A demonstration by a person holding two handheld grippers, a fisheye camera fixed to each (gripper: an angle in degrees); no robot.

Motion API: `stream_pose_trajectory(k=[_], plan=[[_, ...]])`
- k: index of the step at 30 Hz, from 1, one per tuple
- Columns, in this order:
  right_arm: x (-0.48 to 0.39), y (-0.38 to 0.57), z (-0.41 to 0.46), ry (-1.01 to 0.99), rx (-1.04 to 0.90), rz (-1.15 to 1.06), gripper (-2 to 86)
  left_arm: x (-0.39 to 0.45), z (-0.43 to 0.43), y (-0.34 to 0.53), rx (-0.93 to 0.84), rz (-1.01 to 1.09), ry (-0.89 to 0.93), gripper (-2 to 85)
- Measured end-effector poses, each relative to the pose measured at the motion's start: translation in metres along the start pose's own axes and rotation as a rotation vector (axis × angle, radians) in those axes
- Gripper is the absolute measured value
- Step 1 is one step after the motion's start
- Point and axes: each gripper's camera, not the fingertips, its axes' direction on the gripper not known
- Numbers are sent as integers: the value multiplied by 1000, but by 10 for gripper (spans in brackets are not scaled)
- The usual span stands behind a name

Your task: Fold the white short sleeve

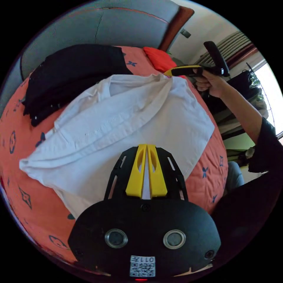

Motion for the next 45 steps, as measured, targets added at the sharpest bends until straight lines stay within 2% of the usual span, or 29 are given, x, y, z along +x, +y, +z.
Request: stream_pose_trajectory(k=[2,4,7,8,9,11,16,18,20,23,25,28,30,31,33,35,36,38,40,43,45], plan=[[-12,1,-2,-17,-31,-67,5,-2,11,-19,-100,35,27,-2],[-28,5,-3,-83,-65,-178,5,-8,12,-34,-106,52,21,-2],[-56,13,11,-139,-195,-317,7,-27,-14,-50,67,-81,-57,-2],[-64,14,20,-113,-240,-336,8,-40,-24,-53,102,-188,-123,-2],[-71,14,28,-69,-262,-338,10,-51,-33,-51,125,-298,-212,-2],[-77,12,31,-38,-238,-326,12,-53,-43,-45,183,-335,-263,-1],[-79,16,9,30,-70,-238,29,-20,-41,-21,219,-128,-238,1],[-70,28,-8,62,19,-160,63,2,-23,-9,123,19,-266,4],[-65,39,-15,110,26,-144,98,19,-9,4,88,136,-311,9],[-63,60,-11,197,-63,-180,133,44,18,29,43,325,-461,12],[-61,71,-9,214,-106,-177,146,51,36,38,-5,367,-587,13],[-60,87,-12,242,-113,-130,151,50,46,47,78,269,-844,10],[-60,98,-14,252,-106,-58,150,30,58,44,5,59,-1042,5],[-61,101,-15,255,-106,-38,150,25,59,45,0,12,-1071,4],[-62,112,-17,328,-130,78,151,14,46,54,99,-152,-983,2],[-71,123,-26,235,-111,102,141,14,38,66,190,-170,-817,2],[-83,131,-34,166,-93,71,131,23,38,75,241,-70,-684,3],[-109,147,-47,171,-45,21,118,44,47,87,258,117,-487,5],[-136,171,-60,188,17,-8,115,65,61,98,202,209,-394,9],[-173,224,-71,63,51,59,125,85,78,141,241,130,-312,41],[-201,277,-71,-52,59,144,134,91,92,188,281,-31,-203,114]])
